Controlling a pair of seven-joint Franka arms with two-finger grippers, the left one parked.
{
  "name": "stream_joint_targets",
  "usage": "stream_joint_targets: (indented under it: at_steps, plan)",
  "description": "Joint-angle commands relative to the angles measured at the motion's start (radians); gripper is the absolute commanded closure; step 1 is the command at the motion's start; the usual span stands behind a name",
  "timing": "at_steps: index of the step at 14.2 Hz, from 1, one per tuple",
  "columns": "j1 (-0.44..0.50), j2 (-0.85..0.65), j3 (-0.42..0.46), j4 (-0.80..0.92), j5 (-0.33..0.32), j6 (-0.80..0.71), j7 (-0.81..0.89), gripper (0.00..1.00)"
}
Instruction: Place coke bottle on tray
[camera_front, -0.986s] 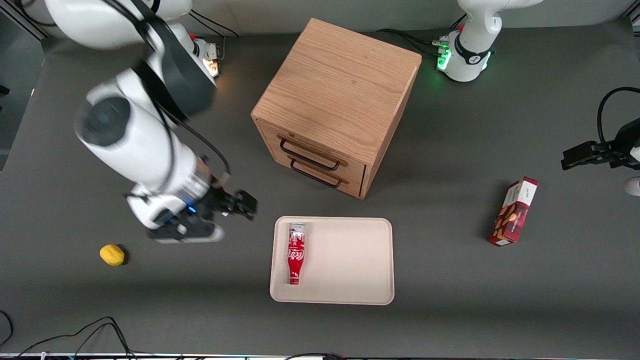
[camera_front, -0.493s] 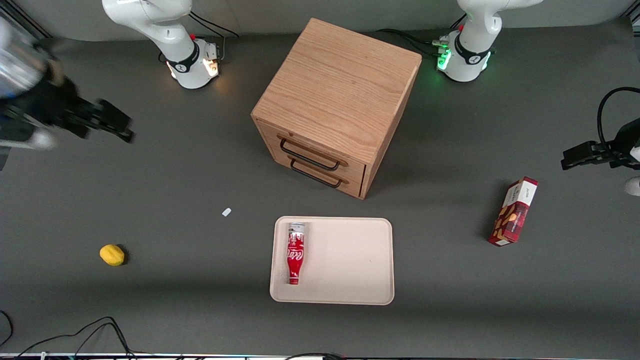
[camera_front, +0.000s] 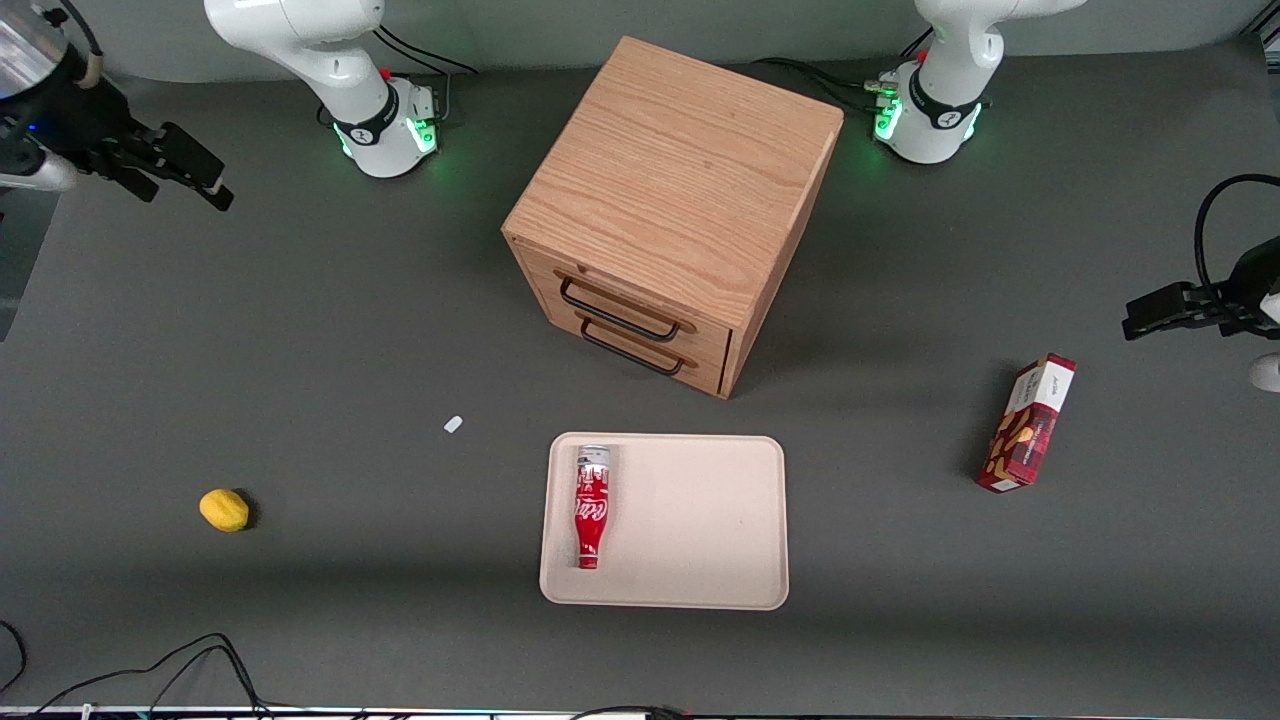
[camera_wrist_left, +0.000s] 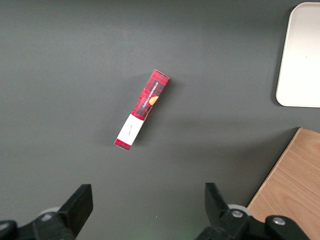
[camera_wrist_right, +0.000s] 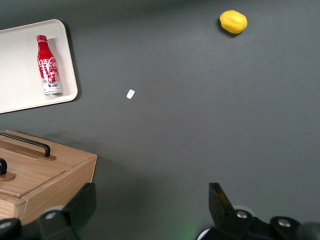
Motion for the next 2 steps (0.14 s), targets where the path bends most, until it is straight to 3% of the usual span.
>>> stream_joint_targets:
  at_steps: [1,2]
  plan:
    - [0.008,0.069,-0.005,0.106,0.005,-0.042,0.012,0.0]
    - [0.007,0.107,-0.006,0.159,0.005,-0.09,0.011,0.0]
